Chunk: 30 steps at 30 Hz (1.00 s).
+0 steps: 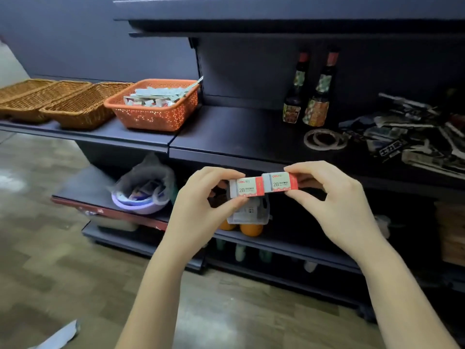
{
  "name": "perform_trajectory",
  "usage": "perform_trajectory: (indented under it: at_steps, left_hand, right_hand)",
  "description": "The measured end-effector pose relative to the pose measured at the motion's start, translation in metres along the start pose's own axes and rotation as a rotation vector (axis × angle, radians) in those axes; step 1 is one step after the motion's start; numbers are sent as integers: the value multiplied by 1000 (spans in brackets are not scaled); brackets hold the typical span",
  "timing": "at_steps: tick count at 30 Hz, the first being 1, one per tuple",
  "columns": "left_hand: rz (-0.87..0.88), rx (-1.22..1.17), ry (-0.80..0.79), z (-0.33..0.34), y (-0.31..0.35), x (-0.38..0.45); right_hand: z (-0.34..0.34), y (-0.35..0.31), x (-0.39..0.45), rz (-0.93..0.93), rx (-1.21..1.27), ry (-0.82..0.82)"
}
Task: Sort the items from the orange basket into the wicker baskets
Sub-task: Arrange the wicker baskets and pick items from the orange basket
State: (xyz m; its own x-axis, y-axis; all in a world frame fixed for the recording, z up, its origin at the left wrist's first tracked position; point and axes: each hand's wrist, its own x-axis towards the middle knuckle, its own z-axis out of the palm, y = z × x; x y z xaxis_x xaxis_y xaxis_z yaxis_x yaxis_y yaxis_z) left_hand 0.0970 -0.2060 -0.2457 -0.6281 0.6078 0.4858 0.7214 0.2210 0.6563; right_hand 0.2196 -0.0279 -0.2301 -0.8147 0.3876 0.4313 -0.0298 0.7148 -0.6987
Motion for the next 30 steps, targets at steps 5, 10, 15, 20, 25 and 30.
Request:
perform_trajectory:
  at_steps: [5,10,15,20,25,30]
  left_hand:
    - [-85,40,105,-26,-13,-25]
    - [-184,127,212,-69,-31,-49]
    - [-274,182,336,-120,-61,-69]
    - [-362,261,431,-175,-103,-86]
    - [-418,293,488,-231,-145,-96]
    - [-462,310,525,-275,-188,-98]
  right_hand:
    - [32,-9,12,-67,91,-107]
    - [79,-34,32,-149,204,-228]
    - [140,-66,59,-243,292,-326]
    - [213,-103,87,-317,365,-408]
    - [284,-142,114,-379,394,-471]
    - [342,-170,142,-412,403,-523]
